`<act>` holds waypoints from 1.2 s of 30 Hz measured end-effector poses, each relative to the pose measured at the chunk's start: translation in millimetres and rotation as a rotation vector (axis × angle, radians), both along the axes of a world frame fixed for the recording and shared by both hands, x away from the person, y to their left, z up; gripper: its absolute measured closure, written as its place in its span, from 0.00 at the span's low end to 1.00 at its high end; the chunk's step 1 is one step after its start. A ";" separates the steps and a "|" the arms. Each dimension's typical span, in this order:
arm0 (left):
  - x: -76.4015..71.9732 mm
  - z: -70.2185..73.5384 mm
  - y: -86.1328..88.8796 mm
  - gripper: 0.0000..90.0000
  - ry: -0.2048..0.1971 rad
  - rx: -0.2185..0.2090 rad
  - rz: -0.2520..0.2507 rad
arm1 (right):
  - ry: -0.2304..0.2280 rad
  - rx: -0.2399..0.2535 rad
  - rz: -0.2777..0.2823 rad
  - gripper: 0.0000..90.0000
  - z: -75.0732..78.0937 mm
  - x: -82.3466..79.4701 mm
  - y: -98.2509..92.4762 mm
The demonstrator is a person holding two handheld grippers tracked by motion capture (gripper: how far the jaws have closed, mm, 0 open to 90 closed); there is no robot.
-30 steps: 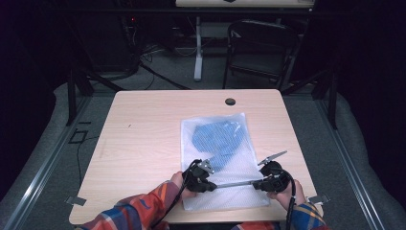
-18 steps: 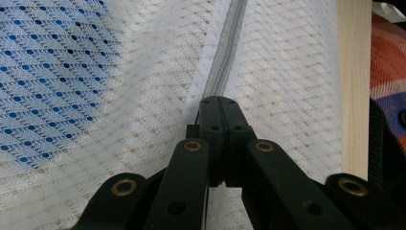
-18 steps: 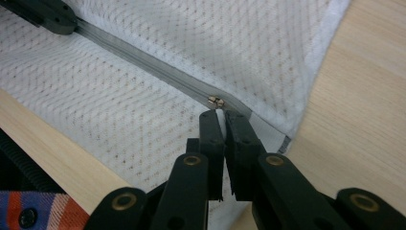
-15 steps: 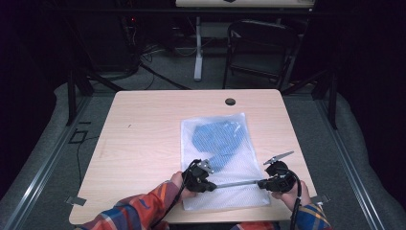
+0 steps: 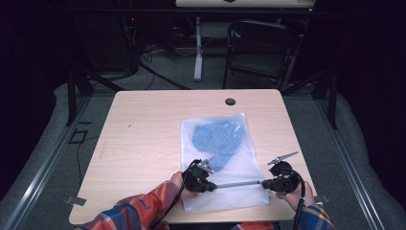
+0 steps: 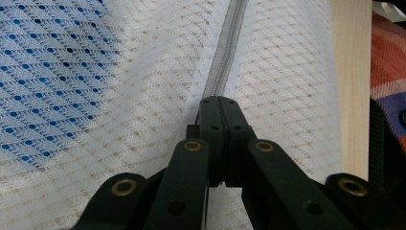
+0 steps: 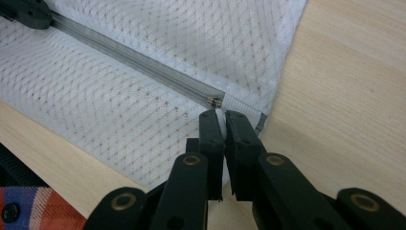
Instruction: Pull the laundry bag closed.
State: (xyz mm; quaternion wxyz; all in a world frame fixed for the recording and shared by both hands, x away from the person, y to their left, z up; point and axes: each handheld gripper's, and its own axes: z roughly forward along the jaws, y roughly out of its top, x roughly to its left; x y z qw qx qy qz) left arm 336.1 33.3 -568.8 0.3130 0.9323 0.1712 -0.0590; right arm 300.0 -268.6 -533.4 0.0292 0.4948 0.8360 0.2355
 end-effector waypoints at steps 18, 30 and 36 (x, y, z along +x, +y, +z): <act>-0.1 -0.4 0.5 1.00 -0.003 -0.003 0.005 | 0.026 -0.040 0.004 0.96 -12.1 1.1 4.9; -3.3 10.9 0.0 0.49 -0.005 0.019 0.047 | -0.065 0.022 0.021 0.53 7.2 -1.9 5.2; -4.2 29.8 14.9 0.28 -0.017 -0.008 0.072 | -0.103 0.049 0.023 0.25 15.6 -5.4 4.6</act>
